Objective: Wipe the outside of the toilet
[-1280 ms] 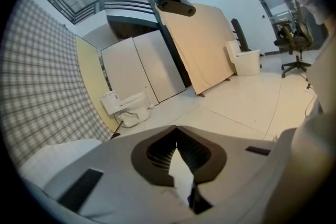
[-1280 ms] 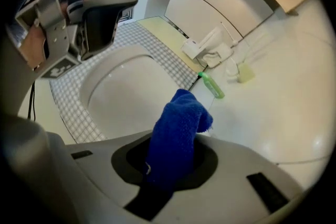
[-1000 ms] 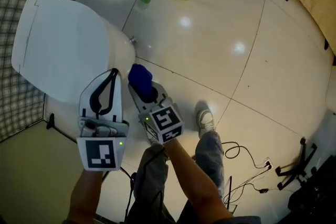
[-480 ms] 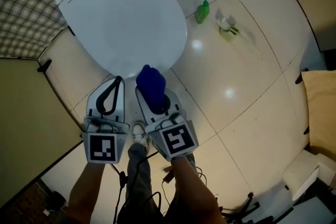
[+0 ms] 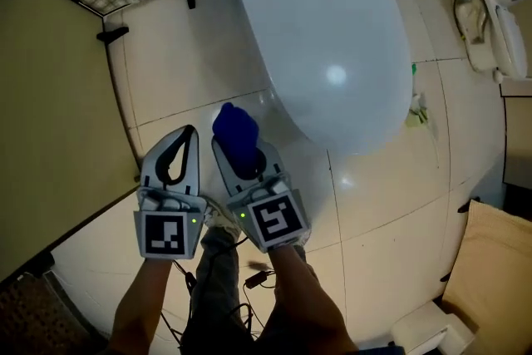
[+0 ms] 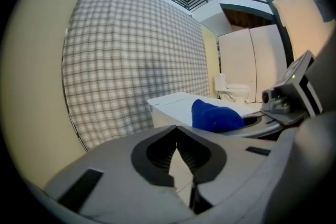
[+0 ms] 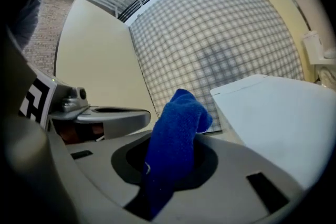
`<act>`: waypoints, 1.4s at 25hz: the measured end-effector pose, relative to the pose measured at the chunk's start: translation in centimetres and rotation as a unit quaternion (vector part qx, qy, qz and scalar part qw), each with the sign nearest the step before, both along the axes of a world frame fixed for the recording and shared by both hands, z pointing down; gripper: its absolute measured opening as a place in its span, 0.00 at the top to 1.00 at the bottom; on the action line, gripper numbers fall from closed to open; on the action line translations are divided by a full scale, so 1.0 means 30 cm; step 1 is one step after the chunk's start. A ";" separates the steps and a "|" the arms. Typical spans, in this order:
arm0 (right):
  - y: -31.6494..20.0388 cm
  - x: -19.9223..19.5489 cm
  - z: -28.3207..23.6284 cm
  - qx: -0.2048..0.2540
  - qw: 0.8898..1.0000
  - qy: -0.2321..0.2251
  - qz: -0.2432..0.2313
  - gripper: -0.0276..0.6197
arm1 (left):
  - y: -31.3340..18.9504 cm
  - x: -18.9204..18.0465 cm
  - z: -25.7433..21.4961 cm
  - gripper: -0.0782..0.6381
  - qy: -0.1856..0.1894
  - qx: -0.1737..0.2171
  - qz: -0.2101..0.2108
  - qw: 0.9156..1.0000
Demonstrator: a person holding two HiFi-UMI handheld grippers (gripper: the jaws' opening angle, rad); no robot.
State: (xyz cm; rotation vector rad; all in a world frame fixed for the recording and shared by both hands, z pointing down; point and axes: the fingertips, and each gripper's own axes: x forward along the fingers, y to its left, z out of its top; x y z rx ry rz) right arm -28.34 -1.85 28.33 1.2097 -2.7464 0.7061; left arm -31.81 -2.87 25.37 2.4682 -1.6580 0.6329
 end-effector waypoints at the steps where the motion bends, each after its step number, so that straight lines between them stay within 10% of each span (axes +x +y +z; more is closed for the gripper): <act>1: -0.028 -0.055 0.006 -0.003 1.000 0.003 -0.005 0.84 | -0.020 -0.052 -0.011 0.87 0.004 0.001 -0.009 1.000; 9: -0.455 -0.315 0.152 -0.002 0.999 0.034 0.043 0.84 | -0.283 -0.303 -0.026 0.87 0.019 0.015 -0.017 1.000; 23: -1.359 -0.388 0.579 -0.034 0.985 0.110 0.126 0.84 | -0.921 -0.482 0.285 0.87 0.016 -0.019 -0.032 0.999; 29: -1.310 -0.291 0.602 -0.035 0.980 0.109 0.160 0.84 | -0.966 -0.429 0.353 0.87 0.020 -0.026 0.000 0.999; 35: -0.893 -0.177 0.597 -0.034 0.978 0.141 0.148 0.84 | -0.799 -0.333 0.378 0.87 0.036 -0.026 0.038 0.998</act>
